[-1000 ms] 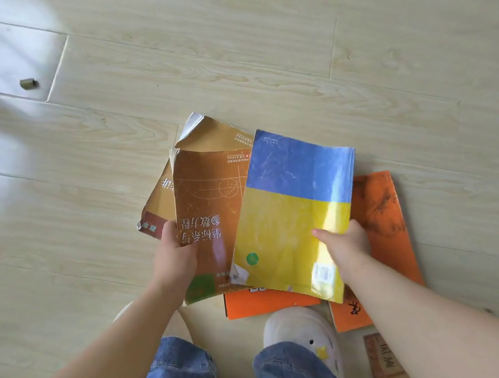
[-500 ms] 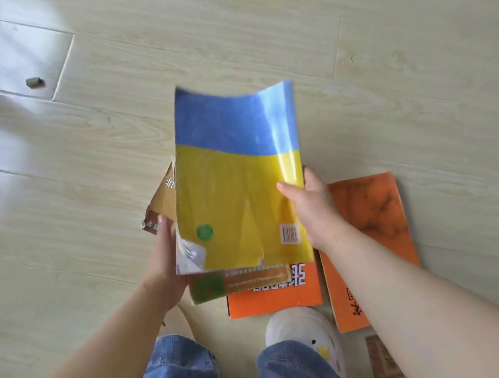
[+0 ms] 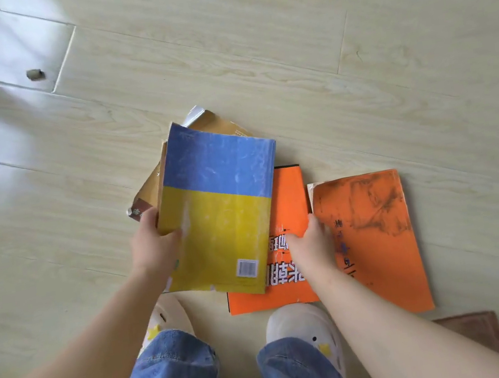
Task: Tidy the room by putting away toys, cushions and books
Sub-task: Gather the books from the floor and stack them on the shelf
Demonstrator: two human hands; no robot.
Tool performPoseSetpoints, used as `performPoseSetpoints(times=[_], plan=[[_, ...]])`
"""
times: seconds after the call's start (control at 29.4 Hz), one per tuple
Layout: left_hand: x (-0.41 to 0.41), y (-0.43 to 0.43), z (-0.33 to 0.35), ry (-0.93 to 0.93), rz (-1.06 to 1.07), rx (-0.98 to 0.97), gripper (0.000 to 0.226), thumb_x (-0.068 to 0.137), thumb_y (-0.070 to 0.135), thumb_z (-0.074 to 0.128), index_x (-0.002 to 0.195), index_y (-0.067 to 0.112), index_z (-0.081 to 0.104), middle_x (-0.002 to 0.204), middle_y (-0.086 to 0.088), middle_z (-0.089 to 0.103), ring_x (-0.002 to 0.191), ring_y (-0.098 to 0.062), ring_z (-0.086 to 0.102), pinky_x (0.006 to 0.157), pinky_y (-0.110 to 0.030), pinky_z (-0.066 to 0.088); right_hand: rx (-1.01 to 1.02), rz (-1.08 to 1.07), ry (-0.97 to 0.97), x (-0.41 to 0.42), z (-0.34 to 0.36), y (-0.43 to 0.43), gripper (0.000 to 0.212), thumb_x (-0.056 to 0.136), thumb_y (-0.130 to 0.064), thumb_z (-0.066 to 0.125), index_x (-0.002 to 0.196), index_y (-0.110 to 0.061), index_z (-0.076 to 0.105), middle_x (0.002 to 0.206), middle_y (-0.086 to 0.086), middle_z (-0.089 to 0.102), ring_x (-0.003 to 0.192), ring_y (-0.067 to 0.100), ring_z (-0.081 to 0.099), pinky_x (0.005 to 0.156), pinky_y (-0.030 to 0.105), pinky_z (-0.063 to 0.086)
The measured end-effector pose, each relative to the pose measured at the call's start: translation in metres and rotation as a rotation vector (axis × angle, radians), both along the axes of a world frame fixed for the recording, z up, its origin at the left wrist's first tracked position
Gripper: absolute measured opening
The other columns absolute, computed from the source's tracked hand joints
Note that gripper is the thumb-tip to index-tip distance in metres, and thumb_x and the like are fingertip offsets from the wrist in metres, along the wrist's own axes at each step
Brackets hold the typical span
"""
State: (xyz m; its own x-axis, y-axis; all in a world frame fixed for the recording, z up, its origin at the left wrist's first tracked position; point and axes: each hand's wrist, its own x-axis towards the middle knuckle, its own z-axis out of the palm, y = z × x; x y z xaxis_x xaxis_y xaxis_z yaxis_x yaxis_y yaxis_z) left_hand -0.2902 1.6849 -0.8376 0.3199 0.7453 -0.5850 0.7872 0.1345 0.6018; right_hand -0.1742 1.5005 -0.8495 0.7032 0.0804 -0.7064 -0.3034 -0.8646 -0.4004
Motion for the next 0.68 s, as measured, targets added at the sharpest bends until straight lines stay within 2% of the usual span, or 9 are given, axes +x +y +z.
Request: performPoseSetpoints(times=[0.07, 0.2, 0.27, 0.34, 0.41, 0.51, 0.54, 0.61, 0.68], plan=[[-0.005, 0.006, 0.001, 0.017, 0.019, -0.036, 0.025, 0.083, -0.002, 0.053, 0.101, 0.015, 0.051, 0.081, -0.005, 0.057, 0.075, -0.027, 0.056, 0.059, -0.032, 0.046, 0.109, -0.057, 0.083, -0.003, -0.003, 0.004, 0.062, 0.084, -0.019, 0.059, 0.14, -0.009, 0.033, 0.139, 0.008, 0.044, 0.124, 0.025, 0.046, 0.106, 0.036, 0.037], [-0.014, 0.005, 0.01, -0.115, 0.218, -0.514, 0.037, 0.088, -0.004, 0.057, 0.113, 0.022, 0.05, 0.097, -0.007, 0.063, 0.079, -0.028, 0.061, 0.065, -0.037, 0.052, 0.204, -0.175, 0.167, 0.005, -0.006, 0.007, 0.085, 0.075, -0.03, 0.066, 0.147, -0.014, 0.025, 0.149, 0.003, 0.036, 0.136, 0.023, 0.037, 0.112, 0.042, 0.031], [-0.018, 0.002, 0.009, -0.133, 0.191, -0.655, 0.041, 0.089, -0.003, 0.056, 0.119, 0.024, 0.05, 0.103, -0.008, 0.064, 0.087, -0.03, 0.063, 0.071, -0.041, 0.053, 0.248, -0.3, 0.195, 0.013, -0.009, 0.004, 0.08, 0.073, -0.039, 0.066, 0.142, -0.012, 0.035, 0.142, 0.004, 0.044, 0.13, 0.022, 0.043, 0.108, 0.039, 0.035], [-0.016, -0.009, 0.01, -0.111, 0.071, -0.719, 0.041, 0.087, -0.003, 0.057, 0.117, 0.024, 0.05, 0.105, -0.006, 0.065, 0.088, -0.028, 0.064, 0.071, -0.041, 0.054, 0.32, -0.455, 0.315, 0.019, -0.006, 0.005, 0.064, 0.081, -0.045, 0.065, 0.131, -0.01, 0.047, 0.127, 0.003, 0.054, 0.11, 0.02, 0.054, 0.091, 0.033, 0.042], [-0.006, -0.023, 0.006, -0.014, -0.118, -0.651, 0.039, 0.083, 0.0, 0.057, 0.111, 0.026, 0.051, 0.1, -0.005, 0.066, 0.084, -0.024, 0.065, 0.067, -0.037, 0.055, 0.342, -0.494, 0.379, 0.021, -0.007, 0.006, 0.073, 0.067, -0.058, 0.072, 0.12, -0.011, 0.054, 0.122, 0.0, 0.058, 0.105, 0.018, 0.057, 0.094, 0.036, 0.045], [0.007, -0.03, -0.008, 0.196, -0.406, -0.375, 0.033, 0.084, 0.012, 0.052, 0.116, 0.016, 0.048, 0.106, -0.011, 0.063, 0.093, -0.029, 0.062, 0.076, -0.039, 0.054, 0.324, -0.429, 0.304, 0.015, -0.018, 0.005, 0.098, 0.032, -0.053, 0.083, 0.117, -0.011, 0.054, 0.12, 0.009, 0.062, 0.107, 0.026, 0.061, 0.098, 0.048, 0.047], [0.007, -0.029, -0.012, 0.26, -0.462, -0.273, 0.029, 0.087, 0.02, 0.052, 0.115, 0.012, 0.047, 0.107, -0.012, 0.062, 0.097, -0.031, 0.06, 0.082, -0.04, 0.052, 0.295, -0.406, 0.308, 0.013, -0.02, 0.005, 0.097, 0.031, -0.047, 0.084, 0.116, -0.011, 0.054, 0.116, 0.012, 0.064, 0.103, 0.029, 0.063, 0.095, 0.05, 0.049], [0.004, -0.024, -0.013, 0.375, -0.437, -0.053, 0.031, 0.092, 0.038, 0.046, 0.108, 0.012, 0.049, 0.108, -0.015, 0.055, 0.102, -0.033, 0.055, 0.089, -0.04, 0.046, 0.262, -0.393, 0.314, 0.009, -0.018, 0.007, 0.08, 0.051, -0.028, 0.087, 0.118, -0.008, 0.05, 0.115, 0.014, 0.063, 0.103, 0.032, 0.063, 0.093, 0.052, 0.05], [0.001, -0.018, -0.014, 0.375, -0.107, 0.085, 0.04, 0.091, 0.042, 0.047, 0.115, 0.01, 0.05, 0.116, -0.018, 0.05, 0.11, -0.034, 0.05, 0.096, -0.042, 0.042, 0.252, -0.398, 0.305, 0.009, -0.017, 0.007, 0.067, 0.065, -0.012, 0.082, 0.122, -0.008, 0.047, 0.116, 0.014, 0.062, 0.105, 0.033, 0.062, 0.093, 0.052, 0.049]])
